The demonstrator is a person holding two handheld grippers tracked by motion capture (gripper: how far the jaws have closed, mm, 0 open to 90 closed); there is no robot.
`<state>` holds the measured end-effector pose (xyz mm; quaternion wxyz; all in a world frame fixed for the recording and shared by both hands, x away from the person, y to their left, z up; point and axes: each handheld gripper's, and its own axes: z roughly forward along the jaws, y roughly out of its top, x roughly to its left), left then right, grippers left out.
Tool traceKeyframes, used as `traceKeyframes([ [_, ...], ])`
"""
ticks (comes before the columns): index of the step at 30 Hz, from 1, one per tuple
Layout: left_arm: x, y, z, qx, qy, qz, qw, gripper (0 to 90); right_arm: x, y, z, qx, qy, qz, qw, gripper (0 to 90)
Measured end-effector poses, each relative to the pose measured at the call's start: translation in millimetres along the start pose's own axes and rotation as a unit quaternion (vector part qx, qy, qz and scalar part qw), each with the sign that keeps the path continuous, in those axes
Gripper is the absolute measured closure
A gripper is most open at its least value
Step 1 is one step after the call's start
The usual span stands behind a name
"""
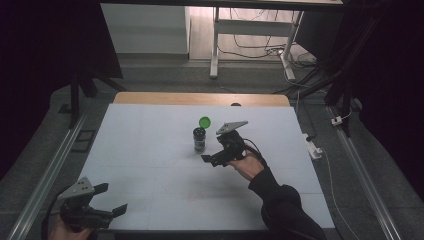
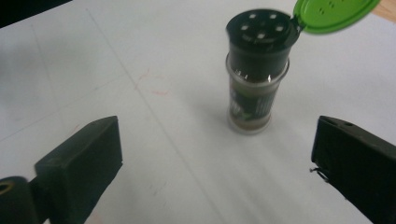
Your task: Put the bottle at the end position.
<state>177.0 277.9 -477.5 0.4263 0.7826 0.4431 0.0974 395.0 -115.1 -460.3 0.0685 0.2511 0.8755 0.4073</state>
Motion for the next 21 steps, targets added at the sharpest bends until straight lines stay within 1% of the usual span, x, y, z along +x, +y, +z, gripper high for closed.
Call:
traceKeyframes([
  [2,-0.3,0.4,0.5,0.002,0.001,0.001,1.0,0.0,3.8,-4.3,-6.3,0.003,0.002,0.003,1.0,0.4],
  [4,-0.6,0.6,0.9,0.004,0.002,0.001,1.0,0.0,7.7,-8.6,-12.9,0.006,0.001,-0.001,1.0,0.0],
  [10,-0.3,0.6,0.9,0.004,0.002,0.0,1.0,0.0,17.4,-18.7,-33.4,-0.003,-0.003,0.003,1.0,0.0],
  [11,-0.3,0.6,0.9,0.004,0.002,0.0,1.0,0.0,18.8,-20.4,-36.8,-0.005,-0.002,0.005,1.0,0.0],
  [13,-0.5,0.7,1.1,0.004,0.003,0.0,1.0,0.0,20.3,-23.7,-43.0,0.0,0.007,0.009,0.9999,0.0],
  [16,-0.6,0.7,1.2,0.005,0.003,0.001,1.0,0.0,22.6,-30.6,-52.7,-0.008,0.001,0.011,0.9999,0.0],
  [19,-0.7,0.8,1.3,0.005,0.003,0.002,1.0,0.0,23.4,-37.1,-62.6,-0.008,-0.002,0.018,0.9998,0.0],
  [21,-0.7,0.8,1.4,0.006,0.004,0.002,1.0,0.0,24.6,-41.7,-68.7,-0.007,-0.006,0.018,0.9998,0.0],
])
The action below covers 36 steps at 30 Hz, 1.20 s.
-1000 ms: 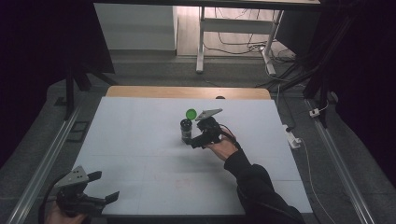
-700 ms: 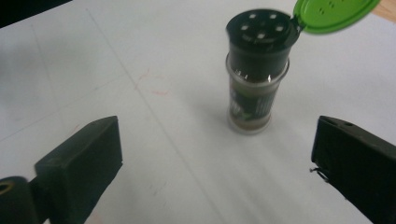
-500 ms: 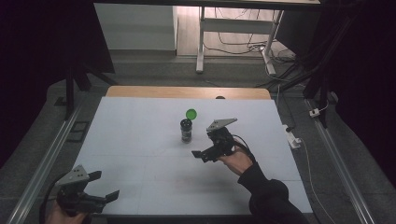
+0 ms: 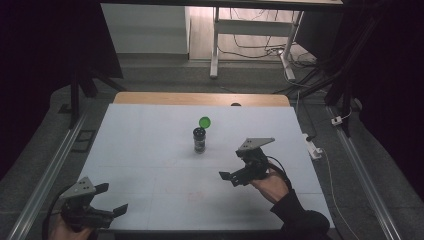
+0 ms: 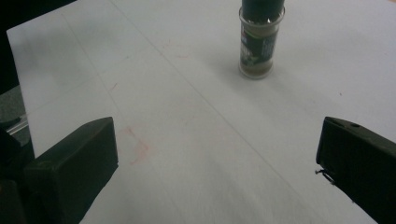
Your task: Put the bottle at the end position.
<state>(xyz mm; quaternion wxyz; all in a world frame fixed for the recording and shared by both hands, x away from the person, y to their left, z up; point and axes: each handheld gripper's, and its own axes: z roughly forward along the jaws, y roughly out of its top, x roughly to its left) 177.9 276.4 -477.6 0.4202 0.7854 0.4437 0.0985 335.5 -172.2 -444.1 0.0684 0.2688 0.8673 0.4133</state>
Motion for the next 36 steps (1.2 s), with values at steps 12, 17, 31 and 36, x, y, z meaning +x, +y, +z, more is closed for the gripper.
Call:
traceKeyframes([
  [12,0.2,-0.2,-1.3,0.002,0.006,-0.002,1.0,0.0,7.6,-27.8,-39.4,-0.024,-0.051,0.023,0.9981,0.0],
  [17,1.7,-0.8,-2.2,0.01,0.016,-0.003,0.9998,0.0,8.0,-47.2,-60.0,-0.038,-0.071,0.041,0.9959,0.0],
  [31,3.0,-2.4,-2.7,0.026,0.037,-0.008,0.999,0.0,10.0,-94.2,-95.2,-0.029,-0.137,0.085,0.9865,0.0],
  [36,2.4,-2.0,-1.4,0.032,0.039,-0.007,0.9987,0.0,9.4,-106.5,-99.3,-0.003,-0.151,0.095,0.9839,0.0],
])
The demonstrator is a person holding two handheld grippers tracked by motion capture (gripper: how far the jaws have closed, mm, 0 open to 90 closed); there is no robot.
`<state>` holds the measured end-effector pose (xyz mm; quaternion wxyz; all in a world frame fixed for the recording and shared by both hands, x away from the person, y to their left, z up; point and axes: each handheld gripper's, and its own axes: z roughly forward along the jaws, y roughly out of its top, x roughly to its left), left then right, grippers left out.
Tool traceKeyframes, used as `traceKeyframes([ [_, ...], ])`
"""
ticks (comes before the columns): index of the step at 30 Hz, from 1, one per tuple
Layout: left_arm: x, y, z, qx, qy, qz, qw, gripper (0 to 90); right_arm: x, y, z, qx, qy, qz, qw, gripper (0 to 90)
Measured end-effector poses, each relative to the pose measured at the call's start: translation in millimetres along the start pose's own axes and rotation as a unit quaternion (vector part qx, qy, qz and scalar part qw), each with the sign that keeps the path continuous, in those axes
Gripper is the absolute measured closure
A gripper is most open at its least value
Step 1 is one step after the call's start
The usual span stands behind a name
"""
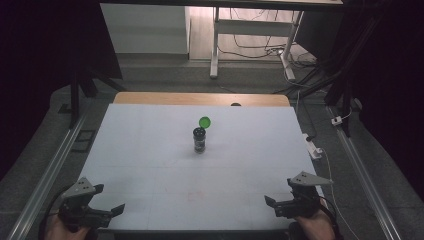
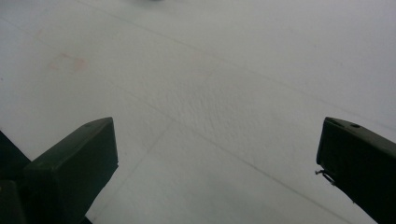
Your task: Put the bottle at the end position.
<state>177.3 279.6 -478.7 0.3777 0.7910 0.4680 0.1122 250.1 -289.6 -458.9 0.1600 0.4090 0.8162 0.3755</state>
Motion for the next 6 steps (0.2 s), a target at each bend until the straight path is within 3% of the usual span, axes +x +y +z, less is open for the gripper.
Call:
traceKeyframes([
  [6,0.7,0.9,0.7,0.001,-0.003,-0.002,1.0,0.0,-3.9,-1.7,-1.5,-0.002,0.001,0.015,0.9999,0.0],
])
